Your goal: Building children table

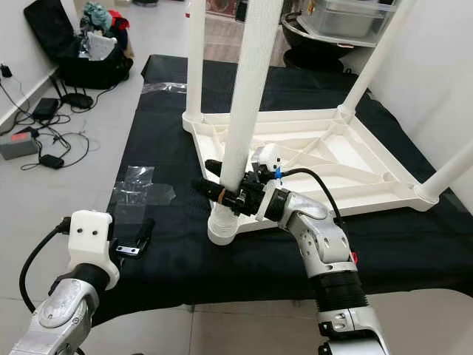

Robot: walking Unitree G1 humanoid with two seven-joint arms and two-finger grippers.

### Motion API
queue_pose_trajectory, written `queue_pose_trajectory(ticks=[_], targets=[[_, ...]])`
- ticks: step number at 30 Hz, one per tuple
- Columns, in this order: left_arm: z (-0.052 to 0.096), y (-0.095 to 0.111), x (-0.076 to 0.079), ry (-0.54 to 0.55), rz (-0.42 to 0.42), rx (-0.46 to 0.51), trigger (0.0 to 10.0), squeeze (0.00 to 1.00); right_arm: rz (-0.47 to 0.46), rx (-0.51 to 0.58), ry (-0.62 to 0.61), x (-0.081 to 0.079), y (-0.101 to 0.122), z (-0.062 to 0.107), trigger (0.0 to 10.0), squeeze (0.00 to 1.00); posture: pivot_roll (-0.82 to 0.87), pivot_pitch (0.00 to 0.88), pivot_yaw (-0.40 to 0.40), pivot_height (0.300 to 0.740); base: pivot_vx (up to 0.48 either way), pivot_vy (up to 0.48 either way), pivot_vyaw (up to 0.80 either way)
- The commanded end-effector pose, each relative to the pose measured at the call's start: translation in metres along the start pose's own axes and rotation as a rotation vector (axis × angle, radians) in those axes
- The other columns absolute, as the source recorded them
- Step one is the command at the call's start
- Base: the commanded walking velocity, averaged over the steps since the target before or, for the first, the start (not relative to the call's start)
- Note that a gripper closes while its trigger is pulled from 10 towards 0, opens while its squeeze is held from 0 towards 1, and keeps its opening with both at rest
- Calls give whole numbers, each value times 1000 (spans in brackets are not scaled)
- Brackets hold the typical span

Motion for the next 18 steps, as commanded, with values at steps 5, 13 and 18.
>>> queue_pose_trajectory(ticks=[5,13,18], targets=[[-2,-2,2,-8,-7,-3,10000,0,-2,31,-112,5,-4,3,0,0,134,117,-127,740,0,0,0],[-9,3,-6,5,-26,20,10000,0,36,81,-459,24,-12,4,0,0,129,125,-124,740,0,0,0],[-11,4,-11,13,-36,24,10000,0,56,112,-827,40,-17,13,0,0,130,129,-121,740,0,0,0]])
Point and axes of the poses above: a point about 5 cm out from each wrist's last joint towards the gripper, its own z axis pointing back from the gripper into the wrist, its own y axis along the axis of the wrist's last joint, x = y × z, the point moved 2 cm from there along -z, pointing out of the wrist towards the gripper, and after that the axes turned 15 degrees about -z, right-handed, at the moved point
